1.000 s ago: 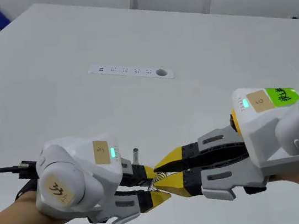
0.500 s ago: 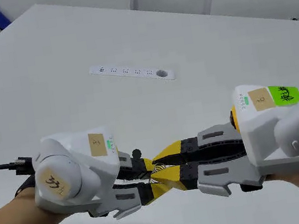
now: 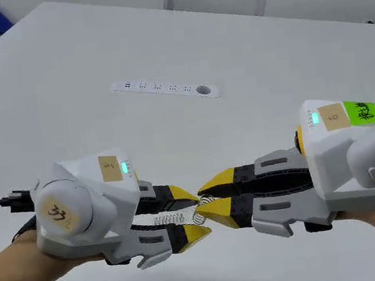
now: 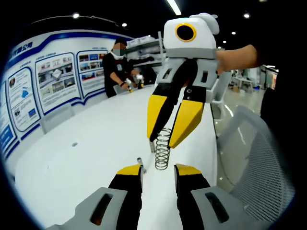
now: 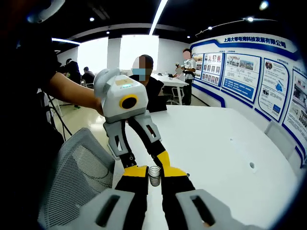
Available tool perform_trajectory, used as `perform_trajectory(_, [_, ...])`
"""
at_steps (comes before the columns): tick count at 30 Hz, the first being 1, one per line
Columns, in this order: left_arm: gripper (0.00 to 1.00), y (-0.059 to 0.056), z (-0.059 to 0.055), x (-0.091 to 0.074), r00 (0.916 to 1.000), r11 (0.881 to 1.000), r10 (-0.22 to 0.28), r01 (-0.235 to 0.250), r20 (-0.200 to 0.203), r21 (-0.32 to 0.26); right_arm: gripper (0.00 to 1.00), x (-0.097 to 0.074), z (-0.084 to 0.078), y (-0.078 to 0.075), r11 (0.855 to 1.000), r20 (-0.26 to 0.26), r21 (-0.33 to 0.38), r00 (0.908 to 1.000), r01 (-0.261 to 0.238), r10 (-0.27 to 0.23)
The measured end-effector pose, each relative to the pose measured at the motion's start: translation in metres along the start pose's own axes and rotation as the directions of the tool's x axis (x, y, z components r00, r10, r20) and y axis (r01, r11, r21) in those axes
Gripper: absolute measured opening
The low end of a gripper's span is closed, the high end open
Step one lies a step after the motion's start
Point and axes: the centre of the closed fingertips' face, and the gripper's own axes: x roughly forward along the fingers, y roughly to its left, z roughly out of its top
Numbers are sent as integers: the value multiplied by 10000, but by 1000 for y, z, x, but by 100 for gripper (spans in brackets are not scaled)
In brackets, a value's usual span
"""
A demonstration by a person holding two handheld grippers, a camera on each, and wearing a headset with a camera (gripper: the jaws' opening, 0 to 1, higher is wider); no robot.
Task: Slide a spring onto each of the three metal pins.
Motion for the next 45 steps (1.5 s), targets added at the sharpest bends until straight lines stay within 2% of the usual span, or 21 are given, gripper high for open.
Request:
perform_trajectory(7, [40,14,-2,-7,9981,9980,568,-561,240,-303,10,-13,-10,-33,9949,-146,339,9954,952,-947])
perform_trajectory(12, [47,19,-17,-10,9979,9970,639,-645,-137,-433,10,-17,-25,-59,9840,-430,545,9849,1697,-1675])
perform_trajectory(13, [49,19,-20,-11,9975,9965,667,-677,-224,-482,10,-17,-32,-65,9815,-666,472,9810,1854,-1821])
perform_trajectory(16, [56,20,-24,-12,9964,9953,794,-809,-283,-539,10,-15,-41,-73,9781,-922,600,9768,1991,-1932])
perform_trajectory(21, [69,24,-29,-13,9935,9920,1057,-1084,-432,-649,10,-8,-57,-82,9717,-1292,817,9691,2218,-2103])
perform_trajectory(25, [74,26,-31,-15,9915,9899,1194,-1229,-514,-704,10,-3,-68,-85,9660,-1464,1143,9657,2317,-2143])
perform_trajectory(27, [78,32,-33,-17,9871,9855,1493,-1533,-570,-727,10,-1,-73,-87,9639,-1532,1246,9643,2355,-2158])
perform_trajectory(28, [80,37,-36,-20,9817,9802,1766,-1820,-707,-779,10,1,-75,-89,9615,-1567,1343,9632,2398,-2183])
perform_trajectory(30, [83,41,-39,-22,9781,9760,1930,-1995,-777,-871,10,2,-79,-92,9550,-1627,1584,9606,2507,-2252])
perform_trajectory(31, [85,42,-40,-23,9774,9748,1958,-2029,-797,-926,10,3,-81,-94,9447,-1594,1997,9599,2601,-2306])
perform_trajectory(36, [89,40,-44,-26,9771,9746,1932,-2016,-893,-973,10,8,-93,-98,9436,-1907,2003,9552,2635,-2262])
perform_trajectory(45, [90,39,-52,-29,9733,9728,1984,-2100,-1154,-982,11,13,-97,-97,9408,-2100,2114,9524,2650,-2210])
